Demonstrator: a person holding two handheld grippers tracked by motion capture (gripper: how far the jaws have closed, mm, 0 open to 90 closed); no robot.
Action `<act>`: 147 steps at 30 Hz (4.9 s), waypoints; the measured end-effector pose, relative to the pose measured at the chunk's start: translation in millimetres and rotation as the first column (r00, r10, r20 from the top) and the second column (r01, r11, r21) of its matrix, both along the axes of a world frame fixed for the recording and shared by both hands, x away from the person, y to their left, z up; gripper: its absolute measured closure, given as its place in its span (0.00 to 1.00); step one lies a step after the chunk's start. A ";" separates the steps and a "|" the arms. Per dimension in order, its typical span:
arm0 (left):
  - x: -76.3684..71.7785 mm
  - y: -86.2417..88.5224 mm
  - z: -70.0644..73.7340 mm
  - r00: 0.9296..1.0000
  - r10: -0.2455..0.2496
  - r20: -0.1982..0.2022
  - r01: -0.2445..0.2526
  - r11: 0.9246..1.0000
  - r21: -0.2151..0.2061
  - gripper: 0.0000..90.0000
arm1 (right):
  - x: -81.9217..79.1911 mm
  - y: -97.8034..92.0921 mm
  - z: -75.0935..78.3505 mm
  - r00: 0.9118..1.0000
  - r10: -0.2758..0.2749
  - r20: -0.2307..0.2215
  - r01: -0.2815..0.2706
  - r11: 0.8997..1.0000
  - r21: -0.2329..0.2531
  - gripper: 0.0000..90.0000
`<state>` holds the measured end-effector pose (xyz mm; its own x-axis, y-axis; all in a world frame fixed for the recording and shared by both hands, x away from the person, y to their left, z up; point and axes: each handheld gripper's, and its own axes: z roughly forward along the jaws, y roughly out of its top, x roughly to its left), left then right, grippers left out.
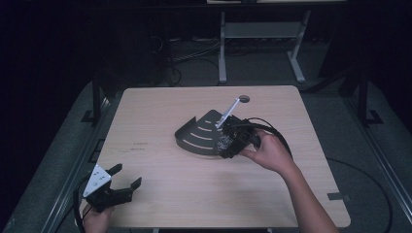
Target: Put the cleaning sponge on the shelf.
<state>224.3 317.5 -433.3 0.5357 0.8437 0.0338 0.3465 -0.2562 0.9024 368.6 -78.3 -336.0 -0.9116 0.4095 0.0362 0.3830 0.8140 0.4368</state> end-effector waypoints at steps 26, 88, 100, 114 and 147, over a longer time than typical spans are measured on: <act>0.6 1.7 0.1 1.000 0.002 -0.001 -0.002 1.000 -0.019 0.15 | 37.6 11.6 -7.1 0.999 -0.041 -0.017 0.040 0.999 -0.036 0.36; 0.8 3.5 -0.8 1.000 -0.003 -0.005 0.003 1.000 -0.029 0.15 | 100.7 19.4 -70.5 0.978 -0.189 -0.087 0.182 0.980 -0.076 0.36; 0.7 3.9 -0.3 1.000 0.000 -0.005 0.000 0.999 -0.032 0.15 | 107.0 19.7 -79.8 0.970 -0.222 -0.105 0.214 0.974 -0.075 0.36; 0.6 4.8 -0.1 1.000 0.003 -0.003 -0.003 0.999 -0.038 0.15 | 110.4 22.9 -89.1 0.960 -0.259 -0.106 0.252 0.965 -0.072 0.36; 3.0 4.5 -0.2 1.000 0.004 -0.007 -0.004 0.999 -0.039 0.15 | 115.1 18.5 -93.4 0.955 -0.277 -0.106 0.270 0.960 -0.069 0.34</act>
<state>227.4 322.0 -433.5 0.5327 0.8463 -0.0030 0.3533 -0.2192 0.9095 483.7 -59.8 -429.4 -0.7556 0.6467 0.1042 0.6388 0.6920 0.3363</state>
